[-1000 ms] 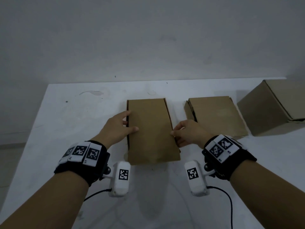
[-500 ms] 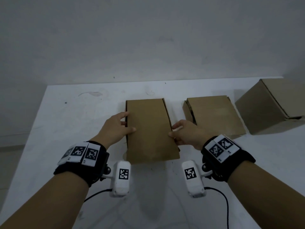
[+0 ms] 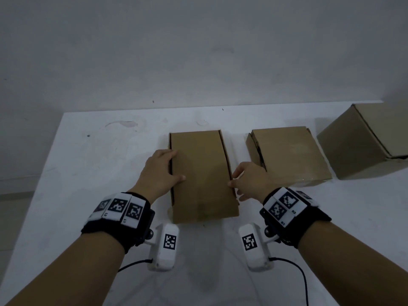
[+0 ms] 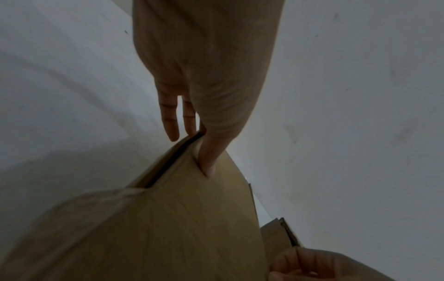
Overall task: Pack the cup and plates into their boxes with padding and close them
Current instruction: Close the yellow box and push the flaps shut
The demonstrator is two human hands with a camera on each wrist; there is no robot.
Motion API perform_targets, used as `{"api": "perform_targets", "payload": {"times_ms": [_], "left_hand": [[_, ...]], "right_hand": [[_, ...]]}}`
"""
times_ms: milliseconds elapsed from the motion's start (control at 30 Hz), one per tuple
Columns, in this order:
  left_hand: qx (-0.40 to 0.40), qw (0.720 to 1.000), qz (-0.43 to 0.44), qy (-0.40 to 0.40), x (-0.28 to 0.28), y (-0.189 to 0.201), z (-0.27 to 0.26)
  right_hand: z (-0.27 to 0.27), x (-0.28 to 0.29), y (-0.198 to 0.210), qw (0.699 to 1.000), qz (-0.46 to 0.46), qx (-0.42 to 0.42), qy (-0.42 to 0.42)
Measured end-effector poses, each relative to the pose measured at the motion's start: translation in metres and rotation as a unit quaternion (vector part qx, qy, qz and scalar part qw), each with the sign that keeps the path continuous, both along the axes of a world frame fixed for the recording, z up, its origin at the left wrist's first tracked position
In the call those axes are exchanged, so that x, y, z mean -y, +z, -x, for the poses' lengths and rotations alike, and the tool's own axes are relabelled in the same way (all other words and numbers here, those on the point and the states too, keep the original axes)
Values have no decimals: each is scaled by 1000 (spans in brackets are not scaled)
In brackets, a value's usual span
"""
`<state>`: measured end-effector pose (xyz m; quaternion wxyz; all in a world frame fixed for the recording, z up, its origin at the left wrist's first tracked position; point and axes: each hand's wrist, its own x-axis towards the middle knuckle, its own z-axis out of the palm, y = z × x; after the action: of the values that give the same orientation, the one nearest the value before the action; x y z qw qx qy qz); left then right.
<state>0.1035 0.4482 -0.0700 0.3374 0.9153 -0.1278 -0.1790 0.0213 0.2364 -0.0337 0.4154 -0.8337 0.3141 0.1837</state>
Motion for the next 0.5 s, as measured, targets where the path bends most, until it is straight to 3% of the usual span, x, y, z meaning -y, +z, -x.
{"api": "perform_targets", "payload": {"times_ms": [133,233,367,500], "left_hand": [[27,999,-34,-9,5,0,4],[-13,998,-61,-24,15,0,6],[-60,996,-65,-23,28,-7,13],[-67,995,-61,-30,29,-6,6]], "right_hand": [[2,-3,-4,999,40,-10,13],[4,2,-4,998,31,-38,35],[15,11,-5,989,-69,-128,30],[23,18,-6,968,-193,-159,-1]]}}
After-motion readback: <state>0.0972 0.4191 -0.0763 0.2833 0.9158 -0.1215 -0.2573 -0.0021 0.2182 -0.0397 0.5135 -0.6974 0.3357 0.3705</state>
